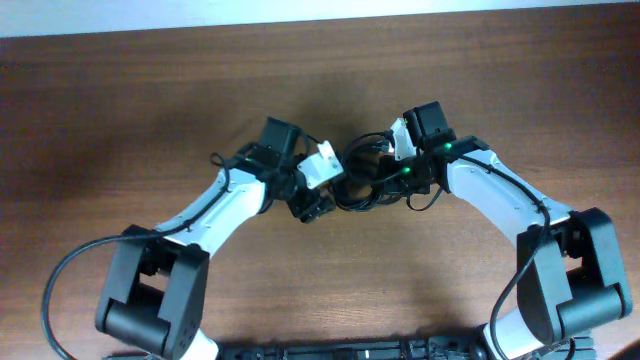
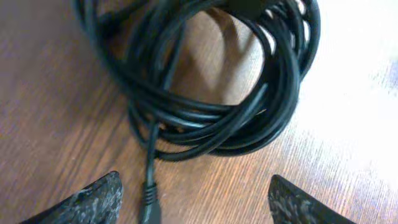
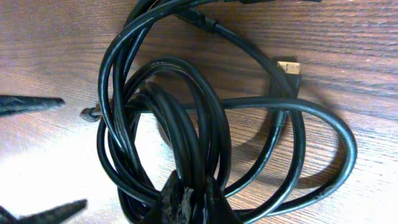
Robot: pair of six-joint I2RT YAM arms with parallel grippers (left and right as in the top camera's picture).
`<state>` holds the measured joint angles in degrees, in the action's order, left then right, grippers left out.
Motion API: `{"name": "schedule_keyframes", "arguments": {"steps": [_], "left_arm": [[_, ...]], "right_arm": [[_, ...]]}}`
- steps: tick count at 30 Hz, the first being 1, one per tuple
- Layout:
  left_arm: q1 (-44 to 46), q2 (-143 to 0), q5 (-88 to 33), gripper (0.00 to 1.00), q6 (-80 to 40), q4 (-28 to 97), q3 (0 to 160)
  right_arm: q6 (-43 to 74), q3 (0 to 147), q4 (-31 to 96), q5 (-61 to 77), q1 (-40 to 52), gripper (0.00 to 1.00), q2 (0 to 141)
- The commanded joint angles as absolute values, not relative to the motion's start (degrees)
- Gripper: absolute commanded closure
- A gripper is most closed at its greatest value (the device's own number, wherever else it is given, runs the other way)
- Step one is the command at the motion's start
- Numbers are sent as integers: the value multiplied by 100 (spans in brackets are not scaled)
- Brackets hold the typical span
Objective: Untangle cables
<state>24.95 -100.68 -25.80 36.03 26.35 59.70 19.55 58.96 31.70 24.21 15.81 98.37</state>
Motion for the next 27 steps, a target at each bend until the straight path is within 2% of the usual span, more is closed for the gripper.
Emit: {"name": "schedule_keyframes", "arguments": {"steps": [1, 7, 10, 13, 18, 21, 23, 27], "left_arm": [[2783, -9920, -1962, 21, 3861, 2622, 6069], [2851, -9931, -1966, 21, 3839, 2335, 6069], [2849, -9931, -1964, 22, 3413, 2141, 6069], [2818, -9931, -1964, 24, 2499, 1973, 6069], [2633, -9929, -2038, 25, -207, 1959, 6069], [2598, -9931, -2486, 24, -2143, 1955, 6069], [2613, -9931, -2571, 18, -3616, 1962, 6069], [2698, -9942, -2561, 19, -5216, 2027, 6066]], "right_arm": [[1962, 5872, 3173, 2349, 1612, 96, 9852], [1959, 5872, 3173, 2349, 1612, 96, 9852], [1959, 5872, 3175, 2349, 1612, 96, 9852], [1959, 5872, 3175, 2349, 1612, 96, 9852], [1959, 5872, 3173, 2349, 1612, 96, 9852], [1959, 5872, 3173, 2349, 1612, 96, 9852], [1962, 5872, 3173, 2349, 1612, 96, 9852], [1962, 5872, 3177, 2351, 1612, 96, 9852]]}}
